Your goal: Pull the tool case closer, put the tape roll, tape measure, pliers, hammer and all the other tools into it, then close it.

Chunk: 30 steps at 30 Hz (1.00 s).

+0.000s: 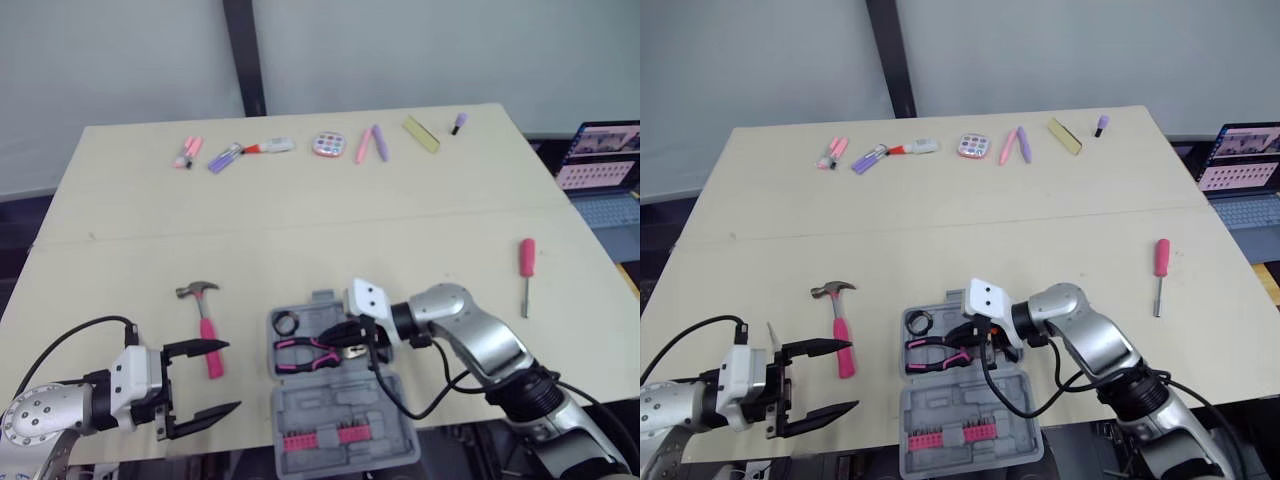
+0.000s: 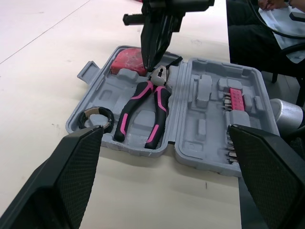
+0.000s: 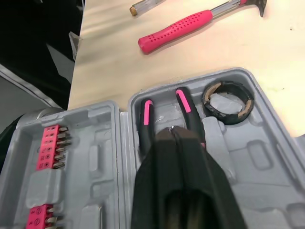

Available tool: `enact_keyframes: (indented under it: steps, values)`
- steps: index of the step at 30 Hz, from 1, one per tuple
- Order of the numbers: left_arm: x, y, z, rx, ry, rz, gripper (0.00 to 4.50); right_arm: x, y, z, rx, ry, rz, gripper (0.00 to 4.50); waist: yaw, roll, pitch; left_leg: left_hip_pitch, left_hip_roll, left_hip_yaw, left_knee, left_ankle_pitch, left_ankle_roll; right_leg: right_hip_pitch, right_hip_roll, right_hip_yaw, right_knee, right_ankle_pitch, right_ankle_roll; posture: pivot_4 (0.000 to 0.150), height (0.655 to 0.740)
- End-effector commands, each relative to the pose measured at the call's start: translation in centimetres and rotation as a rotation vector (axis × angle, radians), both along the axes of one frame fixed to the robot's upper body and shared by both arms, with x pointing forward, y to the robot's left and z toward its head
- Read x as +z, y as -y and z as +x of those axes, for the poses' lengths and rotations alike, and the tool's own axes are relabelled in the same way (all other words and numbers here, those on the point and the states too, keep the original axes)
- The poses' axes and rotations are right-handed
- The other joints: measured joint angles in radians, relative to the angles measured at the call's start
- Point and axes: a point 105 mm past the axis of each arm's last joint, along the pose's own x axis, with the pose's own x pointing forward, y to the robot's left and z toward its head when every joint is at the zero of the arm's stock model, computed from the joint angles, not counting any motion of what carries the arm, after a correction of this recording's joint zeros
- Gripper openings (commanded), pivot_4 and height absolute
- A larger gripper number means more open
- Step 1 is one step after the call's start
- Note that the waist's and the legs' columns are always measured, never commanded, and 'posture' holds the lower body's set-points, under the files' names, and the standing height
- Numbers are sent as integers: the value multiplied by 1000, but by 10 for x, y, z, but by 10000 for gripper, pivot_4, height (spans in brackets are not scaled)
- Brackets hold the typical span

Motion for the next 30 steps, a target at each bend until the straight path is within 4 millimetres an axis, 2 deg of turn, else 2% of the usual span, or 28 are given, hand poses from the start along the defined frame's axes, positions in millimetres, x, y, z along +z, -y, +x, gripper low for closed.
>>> enact_keyframes:
  steps: [1, 12, 30]
  values:
    - [2, 1, -1, -3, 16, 6, 45000, -2, 1, 6, -23, 22, 17, 387, 0, 0, 0, 0, 0, 0, 0, 0, 0, 0, 0, 0, 0, 0, 0, 1500, 7400]
    - [3, 1, -1, -1, 17, 9, 45000, -17, 6, 7, -33, -11, 12, 387, 0, 0, 0, 0, 0, 0, 0, 0, 0, 0, 0, 0, 0, 0, 0, 1500, 7400]
    - [3, 2, 3, -31, 15, 14, 45000, -55, 20, 1, -97, -126, -66, 387, 0, 0, -1, 2, 0, 0, 0, 0, 0, 1, 0, 0, 0, 0, 0, 1500, 7400]
